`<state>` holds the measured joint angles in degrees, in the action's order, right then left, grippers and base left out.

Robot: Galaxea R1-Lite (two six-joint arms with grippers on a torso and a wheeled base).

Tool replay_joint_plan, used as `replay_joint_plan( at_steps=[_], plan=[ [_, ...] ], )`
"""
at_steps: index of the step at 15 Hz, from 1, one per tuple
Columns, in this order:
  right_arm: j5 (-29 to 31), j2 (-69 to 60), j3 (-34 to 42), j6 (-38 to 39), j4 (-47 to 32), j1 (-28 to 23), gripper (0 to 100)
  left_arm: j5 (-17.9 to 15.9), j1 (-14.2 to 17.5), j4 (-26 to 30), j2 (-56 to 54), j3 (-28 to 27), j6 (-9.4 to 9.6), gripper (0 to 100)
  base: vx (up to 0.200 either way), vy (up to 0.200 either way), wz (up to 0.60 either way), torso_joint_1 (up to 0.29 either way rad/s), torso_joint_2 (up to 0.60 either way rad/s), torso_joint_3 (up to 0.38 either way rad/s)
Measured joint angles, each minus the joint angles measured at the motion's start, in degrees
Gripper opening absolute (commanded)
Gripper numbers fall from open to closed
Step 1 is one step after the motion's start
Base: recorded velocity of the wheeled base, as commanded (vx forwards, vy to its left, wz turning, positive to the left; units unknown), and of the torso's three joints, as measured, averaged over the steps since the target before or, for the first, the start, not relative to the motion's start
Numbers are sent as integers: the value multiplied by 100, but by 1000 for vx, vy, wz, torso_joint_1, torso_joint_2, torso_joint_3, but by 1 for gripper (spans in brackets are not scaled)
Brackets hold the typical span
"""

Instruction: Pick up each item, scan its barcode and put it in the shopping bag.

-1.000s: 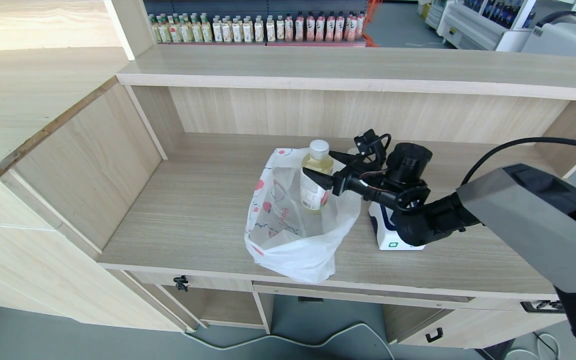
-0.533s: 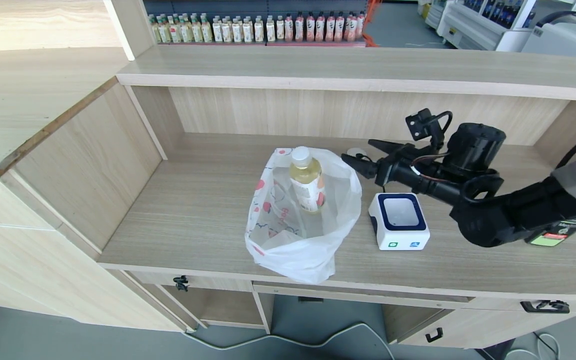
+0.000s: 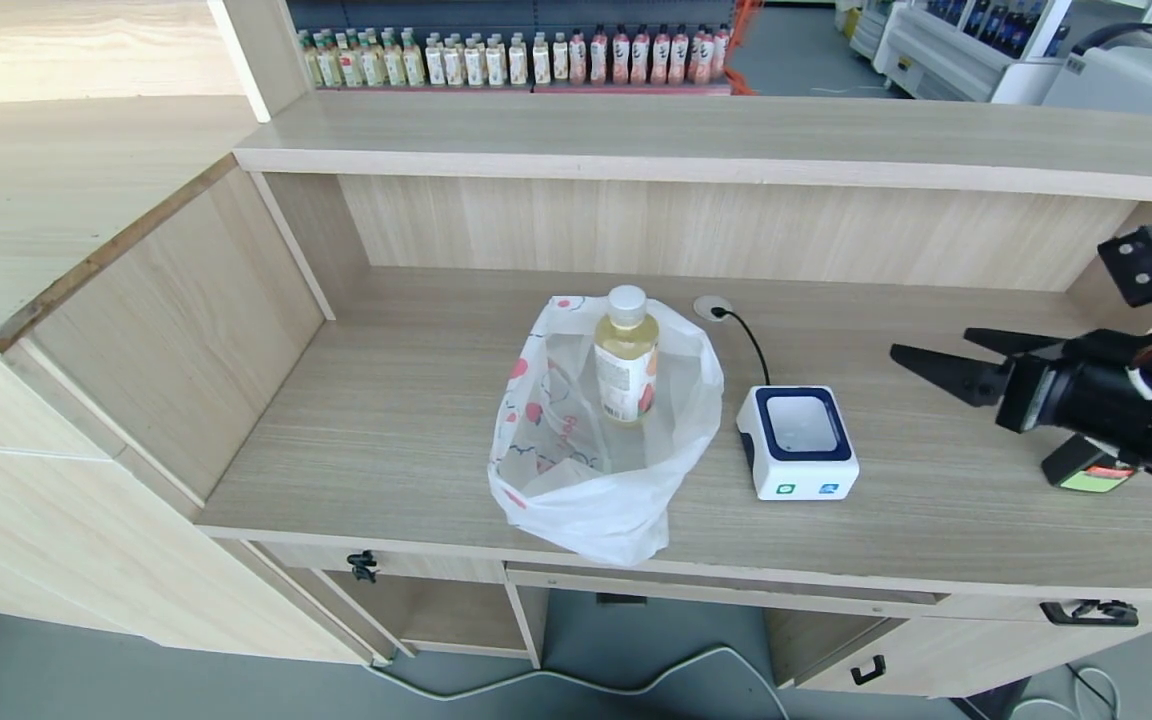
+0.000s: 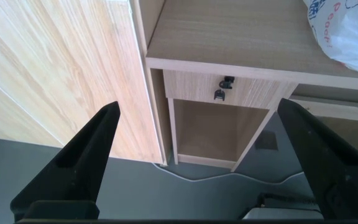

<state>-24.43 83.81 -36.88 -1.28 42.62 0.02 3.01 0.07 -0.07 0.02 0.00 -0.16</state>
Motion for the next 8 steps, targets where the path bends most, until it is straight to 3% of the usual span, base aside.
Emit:
replay_joint_plan(
  at_steps=[3, 8],
  plan=[
    [57, -864, 110, -321, -1396, -1091, 100, 0, -2, 0, 0, 0, 0, 100, 0, 0, 0, 0, 0, 0],
    [68, -1520, 243, -881, -2046, -2008, 100, 0, 2, 0, 0, 0, 0, 100, 0, 0, 0, 0, 0, 0]
  ],
)
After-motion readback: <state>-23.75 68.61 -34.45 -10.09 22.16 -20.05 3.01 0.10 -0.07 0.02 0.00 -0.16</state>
